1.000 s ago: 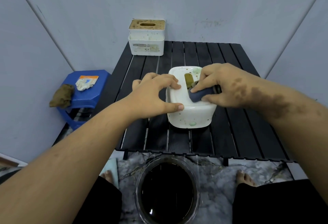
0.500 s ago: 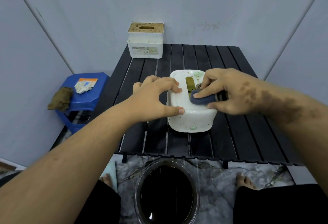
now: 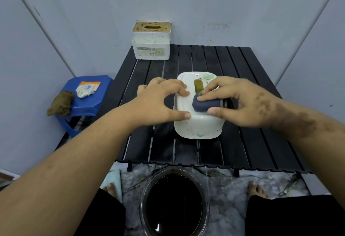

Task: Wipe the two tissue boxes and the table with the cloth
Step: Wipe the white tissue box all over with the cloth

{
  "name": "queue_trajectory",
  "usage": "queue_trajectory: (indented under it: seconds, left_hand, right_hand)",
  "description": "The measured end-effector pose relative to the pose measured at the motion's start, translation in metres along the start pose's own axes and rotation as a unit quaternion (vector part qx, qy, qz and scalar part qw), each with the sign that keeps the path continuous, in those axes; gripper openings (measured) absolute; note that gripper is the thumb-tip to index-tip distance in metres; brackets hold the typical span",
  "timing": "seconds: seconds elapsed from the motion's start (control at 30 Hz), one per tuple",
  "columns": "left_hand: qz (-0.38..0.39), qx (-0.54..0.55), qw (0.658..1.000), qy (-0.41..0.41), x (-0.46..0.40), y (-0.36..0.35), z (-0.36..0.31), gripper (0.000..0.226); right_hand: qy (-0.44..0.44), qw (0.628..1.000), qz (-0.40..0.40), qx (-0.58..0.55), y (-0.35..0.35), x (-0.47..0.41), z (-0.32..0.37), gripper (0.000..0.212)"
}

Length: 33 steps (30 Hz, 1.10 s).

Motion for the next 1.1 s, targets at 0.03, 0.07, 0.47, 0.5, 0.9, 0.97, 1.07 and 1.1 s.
queue_trajectory:
  seconds: [0.03, 0.07, 0.47, 0.5, 0.9, 0.97, 1.07, 1.1]
  left_hand:
    - [0.0, -0.002, 1.0, 0.0, 0.0, 0.0, 0.0, 0.06]
    - [0.001, -0.005, 1.0, 0.001, 0.0, 0.0, 0.0, 0.061]
    - [0.006, -0.02, 1.0, -0.012, 0.0, 0.002, -0.001, 0.047]
    - [0.008, -0.024, 1.0, -0.013, -0.001, 0.003, -0.002, 0.046]
    - [0.029, -0.028, 0.999, -0.014, -0.003, 0.005, -0.004, 0.045]
    - [0.047, -0.037, 0.998, -0.013, -0.005, 0.009, -0.001, 0.047]
    - [0.06, -0.056, 0.996, -0.034, -0.007, 0.01, 0.001, 0.047]
    - [0.051, -0.064, 0.996, -0.044, -0.007, 0.01, -0.001, 0.048]
  right_hand:
    - [0.0, 1.0, 0.018, 0.001, -0.003, 0.0, 0.0, 0.033]
    - [0.001, 0.999, 0.032, 0.005, -0.002, -0.002, -0.001, 0.031]
    - [0.016, 0.998, 0.004, 0.063, -0.02, -0.006, 0.017, 0.027]
    - [0.01, 0.997, 0.023, 0.071, -0.015, -0.008, 0.015, 0.028]
    - [-0.034, 0.996, 0.04, 0.068, 0.011, 0.0, -0.005, 0.032]
    - [-0.015, 0.997, 0.068, 0.04, 0.011, 0.003, 0.001, 0.03]
    - [-0.029, 0.998, 0.05, 0.04, 0.015, 0.004, -0.01, 0.03]
    - [-0.042, 0.997, 0.044, 0.039, 0.015, 0.004, -0.015, 0.032]
Point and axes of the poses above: each hand's wrist, its own x-axis away from the middle knuckle, its own y-axis out of the back of the hand, z = x × y, the point moved 5 cm from there along -x, towards the middle knuckle, and after that the axes turned 14 degrees about -z, right-handed, at the moved point
